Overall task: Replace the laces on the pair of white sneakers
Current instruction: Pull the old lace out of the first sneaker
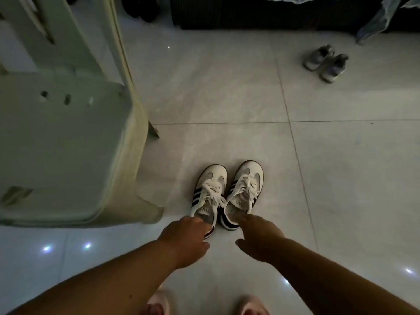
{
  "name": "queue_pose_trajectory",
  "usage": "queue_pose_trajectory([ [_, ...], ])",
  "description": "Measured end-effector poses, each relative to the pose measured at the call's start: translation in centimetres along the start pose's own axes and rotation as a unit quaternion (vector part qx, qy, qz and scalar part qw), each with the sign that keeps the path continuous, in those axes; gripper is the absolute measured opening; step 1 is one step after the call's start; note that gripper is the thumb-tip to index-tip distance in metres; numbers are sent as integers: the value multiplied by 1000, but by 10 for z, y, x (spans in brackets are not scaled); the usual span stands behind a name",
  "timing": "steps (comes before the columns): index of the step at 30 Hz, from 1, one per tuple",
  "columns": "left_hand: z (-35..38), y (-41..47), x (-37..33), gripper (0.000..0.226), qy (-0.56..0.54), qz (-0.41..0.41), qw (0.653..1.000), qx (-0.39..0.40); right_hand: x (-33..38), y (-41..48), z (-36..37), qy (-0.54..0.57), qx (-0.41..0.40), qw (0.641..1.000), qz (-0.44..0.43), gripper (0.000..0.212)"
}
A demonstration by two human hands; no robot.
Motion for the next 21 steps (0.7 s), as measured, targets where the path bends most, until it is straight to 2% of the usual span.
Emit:
queue_pose_trajectory([
  [4,23,35,21,46,112,22,992,57,-19,34,23,-7,45,999,-14,74],
  [10,56,80,41,61,193,83,967,142,-32,80,55,30,57,998,-21,76],
  [13,68,95,40,70,221,91,960,148,-31,94,59,21,55,998,0,66],
  [17,67,98,28,46,219,64,964,136,-34,90,50,48,50,997,30,39],
  [21,46,85,19,27,161,49,985,31,-32,67,28,49,0,998,34,33],
])
Point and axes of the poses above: each hand's wrist, its own y-axis towards the middle knuckle, its own z-axis out of the palm, x = y × z, the point moved 3 cm from there along y, towards the middle knuckle, and after that the axes turned 4 degrees about -z, right-handed, at the moved point
